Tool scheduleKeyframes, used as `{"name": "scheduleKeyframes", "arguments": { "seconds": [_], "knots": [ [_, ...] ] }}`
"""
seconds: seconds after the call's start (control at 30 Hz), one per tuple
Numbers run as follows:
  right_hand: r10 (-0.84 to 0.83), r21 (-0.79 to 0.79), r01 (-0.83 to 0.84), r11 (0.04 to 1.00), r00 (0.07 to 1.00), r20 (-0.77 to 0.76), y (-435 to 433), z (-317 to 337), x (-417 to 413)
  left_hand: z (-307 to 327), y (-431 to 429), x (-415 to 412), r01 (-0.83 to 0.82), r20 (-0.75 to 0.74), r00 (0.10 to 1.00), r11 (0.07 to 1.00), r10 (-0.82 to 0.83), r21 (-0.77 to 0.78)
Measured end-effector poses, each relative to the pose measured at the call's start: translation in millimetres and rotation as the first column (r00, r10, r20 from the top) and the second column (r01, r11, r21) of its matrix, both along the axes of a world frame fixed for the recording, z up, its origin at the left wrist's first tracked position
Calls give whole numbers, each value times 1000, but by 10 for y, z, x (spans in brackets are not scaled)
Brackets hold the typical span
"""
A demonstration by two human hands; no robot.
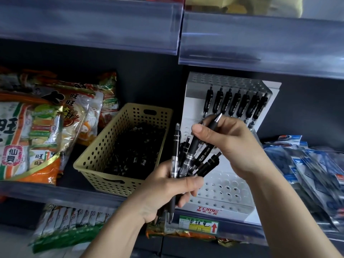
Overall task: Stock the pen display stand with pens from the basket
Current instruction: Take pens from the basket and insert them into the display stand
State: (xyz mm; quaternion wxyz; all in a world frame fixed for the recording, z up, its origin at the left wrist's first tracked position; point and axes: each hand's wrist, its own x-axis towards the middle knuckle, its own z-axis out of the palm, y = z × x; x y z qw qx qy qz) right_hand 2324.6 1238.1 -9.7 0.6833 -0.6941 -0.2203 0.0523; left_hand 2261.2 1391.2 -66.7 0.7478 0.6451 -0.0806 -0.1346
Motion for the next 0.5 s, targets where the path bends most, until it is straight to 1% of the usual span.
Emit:
{"name": "scheduleKeyframes", "arguments": {
  "seconds": [0.07,0.13,0.17,0.2,0.27,0.33,0.37,0.43,0.47,0.5],
  "knots": [
    [-34,35,33,999,999,2,46,3,-30,-4,61,29,66,-54,996,996,-70,-65],
    [-90,71,91,993,996,-17,89,15,-56,12,117,43,151,-56,986,980,-159,-126],
    [-135,94,137,986,990,-29,92,23,-54,17,141,44,177,-58,981,976,-186,-129],
    [-186,125,190,974,982,-39,81,31,-38,15,158,39,173,-67,981,979,-181,-109],
    [-303,210,309,927,951,-61,40,63,9,-4,180,15,108,-122,986,992,-115,-58],
    [-404,302,405,863,912,-68,5,81,54,-15,183,6,79,-173,981,994,-92,-81],
    [-444,336,431,837,895,-43,7,79,65,-19,176,11,66,-180,980,992,-84,-104],
    [-504,393,434,811,859,93,66,58,53,-17,150,38,-15,-197,980,988,-16,-153],
    [-514,417,401,815,833,203,116,38,28,-11,134,55,-68,-213,977,979,27,-190],
    [-514,409,368,835,786,344,172,14,-2,-10,119,76,-121,-234,970,965,65,-232]
  ]
}}
